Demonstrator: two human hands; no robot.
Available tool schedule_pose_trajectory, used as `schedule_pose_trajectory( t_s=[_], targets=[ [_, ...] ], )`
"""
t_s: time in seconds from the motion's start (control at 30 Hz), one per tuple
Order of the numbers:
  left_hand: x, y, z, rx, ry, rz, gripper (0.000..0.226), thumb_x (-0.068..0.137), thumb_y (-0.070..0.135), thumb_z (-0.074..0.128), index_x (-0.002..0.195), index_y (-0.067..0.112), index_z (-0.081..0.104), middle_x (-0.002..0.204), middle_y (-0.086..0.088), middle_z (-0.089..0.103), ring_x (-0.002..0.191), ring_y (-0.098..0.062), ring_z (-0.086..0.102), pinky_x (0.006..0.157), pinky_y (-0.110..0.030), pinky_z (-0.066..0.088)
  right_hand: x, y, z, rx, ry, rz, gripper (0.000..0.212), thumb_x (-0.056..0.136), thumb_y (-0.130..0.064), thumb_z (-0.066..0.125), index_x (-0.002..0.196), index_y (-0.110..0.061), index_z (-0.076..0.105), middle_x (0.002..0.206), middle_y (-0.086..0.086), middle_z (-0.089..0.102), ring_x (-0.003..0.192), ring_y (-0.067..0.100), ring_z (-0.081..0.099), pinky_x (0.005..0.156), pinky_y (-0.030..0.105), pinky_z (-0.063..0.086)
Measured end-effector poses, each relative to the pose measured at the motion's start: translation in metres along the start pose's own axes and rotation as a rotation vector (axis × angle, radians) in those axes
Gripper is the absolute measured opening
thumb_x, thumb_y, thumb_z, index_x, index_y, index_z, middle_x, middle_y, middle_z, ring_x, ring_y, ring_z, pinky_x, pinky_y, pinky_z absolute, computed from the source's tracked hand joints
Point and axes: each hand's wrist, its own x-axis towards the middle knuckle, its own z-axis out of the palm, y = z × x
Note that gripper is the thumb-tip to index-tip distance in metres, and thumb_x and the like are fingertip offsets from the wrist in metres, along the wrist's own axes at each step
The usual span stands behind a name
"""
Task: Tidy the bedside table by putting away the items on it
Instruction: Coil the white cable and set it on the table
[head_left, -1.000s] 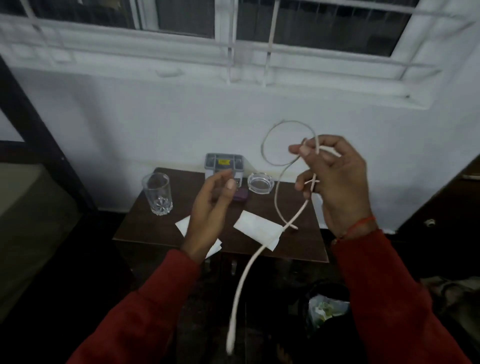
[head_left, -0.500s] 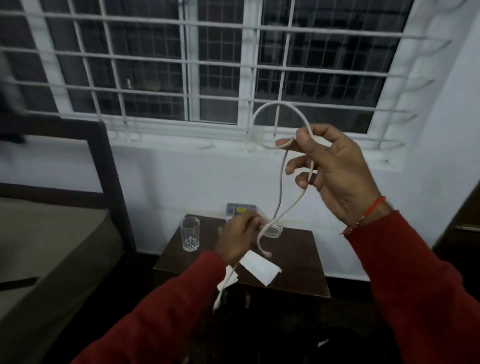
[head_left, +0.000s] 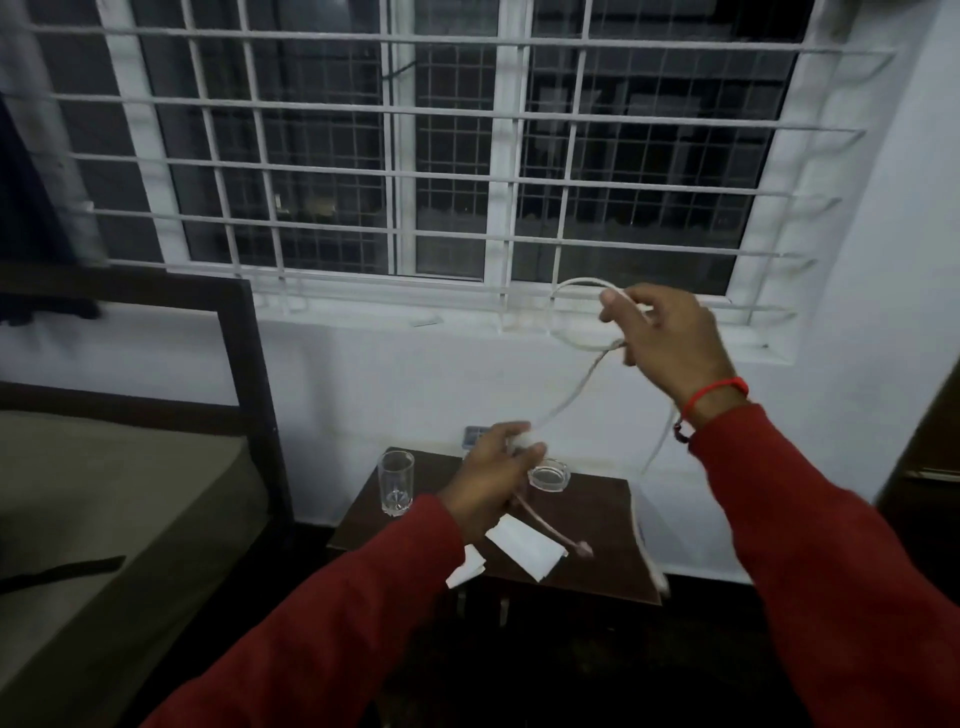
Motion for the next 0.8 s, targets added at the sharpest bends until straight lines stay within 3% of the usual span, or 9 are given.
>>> schedule_pose_trajectory(
  t_s=[0.1, 0.17, 0.23, 0.37, 0.47, 0.53, 0.63, 0.7, 0.8],
  targets=[
    [0.002, 0.008, -0.033, 0.095, 0.189, 0.034, 0.018, 0.099, 0.016, 0.061, 0.100, 0.007, 0.077, 0.085, -0.003, 0.074, 0.073, -0.019, 0.069, 0.062, -0.023, 0.056, 0.014, 0.019, -0.033, -0.207, -0.011, 0.075, 0.024, 0.092, -0.045, 0.058, 0.096, -0.030, 0.076, 0.107, 0.000, 0.075, 0.105, 0.023, 0.066, 0.089, 0.030, 0.048],
    [0.000, 0.023, -0.053, 0.155, 0.325, 0.070, 0.022, 0.101, 0.017, 0.056, 0.097, 0.011, 0.077, 0.074, 0.002, 0.066, 0.056, -0.009, 0.056, 0.046, -0.019, 0.044, 0.015, 0.029, -0.049, -0.205, -0.249, 0.116, 0.021, 0.092, -0.025, 0.060, 0.104, -0.033, 0.076, 0.116, 0.002, 0.072, 0.107, 0.018, 0.063, 0.087, 0.025, 0.042],
    [-0.004, 0.041, -0.060, 0.177, 0.345, 0.115, 0.024, 0.104, 0.021, 0.051, 0.102, 0.014, 0.074, 0.073, 0.001, 0.054, 0.045, -0.003, 0.041, 0.042, -0.020, 0.031, 0.007, 0.034, -0.052, -0.106, -0.509, 0.198, 0.035, 0.087, -0.016, 0.057, 0.110, -0.036, 0.075, 0.120, -0.002, 0.068, 0.098, 0.010, 0.058, 0.078, 0.023, 0.040],
    [-0.020, 0.087, -0.041, 0.310, 0.082, 0.283, 0.028, 0.105, 0.030, 0.052, 0.111, 0.012, 0.073, 0.059, 0.016, 0.054, 0.040, 0.004, 0.046, 0.040, -0.010, 0.028, -0.015, 0.029, -0.016, 0.073, -0.621, 0.194, 0.055, 0.087, -0.039, 0.063, 0.139, -0.044, 0.046, 0.129, -0.009, 0.059, 0.101, 0.014, 0.058, 0.073, 0.028, 0.046],
    [-0.030, 0.121, -0.020, 0.398, -0.109, 0.388, 0.031, 0.107, 0.025, 0.051, 0.116, 0.003, 0.071, 0.055, 0.030, 0.060, 0.046, 0.009, 0.051, 0.044, -0.002, 0.034, -0.029, 0.024, 0.020, 0.228, -0.645, 0.058, 0.049, 0.093, -0.047, 0.061, 0.137, -0.051, 0.040, 0.124, -0.016, 0.057, 0.102, 0.007, 0.063, 0.071, 0.023, 0.050],
    [-0.032, 0.138, -0.015, 0.407, -0.167, 0.413, 0.031, 0.107, 0.024, 0.052, 0.118, 0.003, 0.071, 0.053, 0.029, 0.059, 0.047, 0.009, 0.052, 0.044, -0.001, 0.034, -0.030, 0.020, 0.036, 0.275, -0.534, -0.001, 0.020, 0.096, -0.049, 0.055, 0.115, -0.045, 0.057, 0.106, -0.015, 0.064, 0.086, 0.003, 0.062, 0.067, 0.024, 0.050],
    [-0.031, 0.146, -0.025, 0.450, -0.198, 0.379, 0.030, 0.104, 0.038, 0.055, 0.113, 0.019, 0.075, 0.051, 0.018, 0.047, 0.042, -0.001, 0.036, 0.044, -0.013, 0.027, -0.023, 0.016, 0.041, 0.327, -0.169, -0.004, 0.029, 0.096, -0.045, 0.055, 0.083, -0.022, 0.066, 0.071, -0.016, 0.061, 0.069, 0.005, 0.055, 0.069, 0.035, 0.047],
    [-0.031, 0.140, -0.039, 0.483, -0.216, 0.266, 0.033, 0.102, 0.046, 0.054, 0.106, 0.022, 0.075, 0.057, 0.015, 0.041, 0.047, -0.005, 0.029, 0.046, -0.021, 0.026, -0.014, 0.017, 0.037, 0.410, 0.018, 0.047, 0.030, 0.096, -0.039, 0.057, 0.076, -0.017, 0.063, 0.068, -0.012, 0.059, 0.069, 0.012, 0.057, 0.072, 0.040, 0.052],
    [-0.040, 0.130, -0.058, 0.441, -0.354, 0.109, 0.035, 0.103, 0.040, 0.052, 0.103, 0.012, 0.073, 0.059, 0.011, 0.038, 0.050, -0.007, 0.031, 0.047, -0.020, 0.037, -0.002, 0.020, 0.026, 0.652, 0.062, 0.164, 0.026, 0.097, -0.031, 0.058, 0.081, -0.011, 0.061, 0.067, 0.001, 0.056, 0.053, 0.020, 0.058, 0.060, 0.041, 0.058]
  ],
)
